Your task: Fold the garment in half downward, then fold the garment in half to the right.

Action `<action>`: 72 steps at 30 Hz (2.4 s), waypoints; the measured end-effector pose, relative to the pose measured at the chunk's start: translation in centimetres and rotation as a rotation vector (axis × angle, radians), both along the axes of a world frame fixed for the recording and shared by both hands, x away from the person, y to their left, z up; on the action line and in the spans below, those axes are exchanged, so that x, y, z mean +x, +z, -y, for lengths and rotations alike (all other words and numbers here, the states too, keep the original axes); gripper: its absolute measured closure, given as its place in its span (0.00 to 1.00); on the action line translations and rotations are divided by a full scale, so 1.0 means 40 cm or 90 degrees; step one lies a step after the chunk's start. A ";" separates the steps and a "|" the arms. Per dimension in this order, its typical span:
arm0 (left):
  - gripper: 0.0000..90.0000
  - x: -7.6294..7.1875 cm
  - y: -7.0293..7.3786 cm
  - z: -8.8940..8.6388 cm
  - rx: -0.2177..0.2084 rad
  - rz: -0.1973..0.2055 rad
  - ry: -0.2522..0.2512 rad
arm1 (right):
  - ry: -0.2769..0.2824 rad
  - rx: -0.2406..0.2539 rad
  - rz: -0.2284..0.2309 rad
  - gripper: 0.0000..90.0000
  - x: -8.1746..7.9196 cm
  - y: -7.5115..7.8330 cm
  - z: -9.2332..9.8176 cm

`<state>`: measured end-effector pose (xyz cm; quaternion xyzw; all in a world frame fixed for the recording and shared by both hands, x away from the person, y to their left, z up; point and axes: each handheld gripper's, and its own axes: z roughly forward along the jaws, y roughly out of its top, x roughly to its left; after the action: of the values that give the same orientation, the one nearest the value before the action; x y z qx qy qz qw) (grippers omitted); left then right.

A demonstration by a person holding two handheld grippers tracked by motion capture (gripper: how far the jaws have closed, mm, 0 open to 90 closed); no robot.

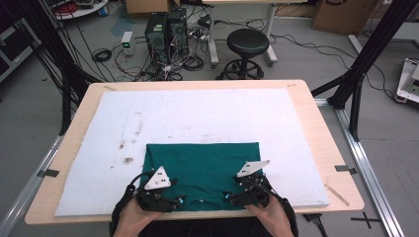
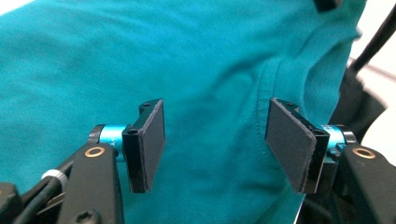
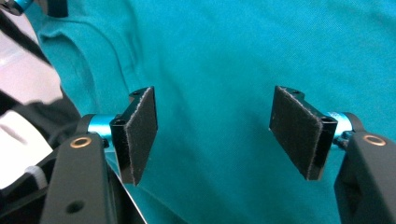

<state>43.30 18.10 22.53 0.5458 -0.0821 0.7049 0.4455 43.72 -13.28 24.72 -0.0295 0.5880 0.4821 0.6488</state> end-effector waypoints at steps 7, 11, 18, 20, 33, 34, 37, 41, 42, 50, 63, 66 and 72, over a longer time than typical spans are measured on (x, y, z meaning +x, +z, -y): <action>0.39 -0.006 -0.016 -0.017 0.026 0.002 0.003 | -0.044 -0.022 0.027 0.37 0.008 -0.016 -0.009; 0.34 -0.030 -0.011 -0.063 -0.011 0.031 -0.038 | -0.026 -0.011 0.029 0.37 -0.001 -0.012 0.005; 0.32 -0.072 0.008 -0.175 -0.118 0.045 -0.096 | 0.037 0.061 0.061 0.33 -0.032 0.006 0.071; 0.32 -0.078 0.009 -0.199 -0.138 0.051 -0.099 | 0.049 0.082 0.064 0.32 -0.036 0.013 0.092; 0.31 -0.104 0.003 -0.275 -0.198 0.066 -0.120 | 0.112 0.166 0.078 0.27 -0.059 0.032 0.193; 0.31 -0.104 0.002 -0.277 -0.198 0.065 -0.122 | 0.113 0.166 0.078 0.27 -0.059 0.033 0.196; 0.31 -0.105 0.001 -0.277 -0.200 0.066 -0.124 | 0.113 0.166 0.080 0.27 -0.060 0.033 0.198; 0.31 -0.106 0.001 -0.274 -0.197 0.066 -0.124 | 0.111 0.167 0.081 0.27 -0.062 0.031 0.197; 0.31 -0.106 0.001 -0.273 -0.196 0.066 -0.124 | 0.112 0.168 0.082 0.27 -0.062 0.031 0.197; 0.31 -0.099 0.001 -0.267 -0.194 0.057 -0.121 | 0.109 0.167 0.082 0.27 -0.060 0.033 0.195; 0.31 -0.088 -0.004 -0.243 -0.193 0.066 -0.106 | 0.110 0.167 0.084 0.27 -0.062 0.032 0.195; 0.31 -0.084 -0.005 -0.239 -0.200 0.066 -0.100 | 0.109 0.167 0.084 0.28 -0.062 0.033 0.195; 0.30 -0.073 -0.006 -0.227 -0.215 0.061 -0.090 | 0.104 0.161 0.080 0.28 -0.060 0.033 0.187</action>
<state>40.38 27.17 22.29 0.4219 -0.0216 0.7010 0.5746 41.33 -20.75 26.02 -0.0253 0.4766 0.6008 0.6413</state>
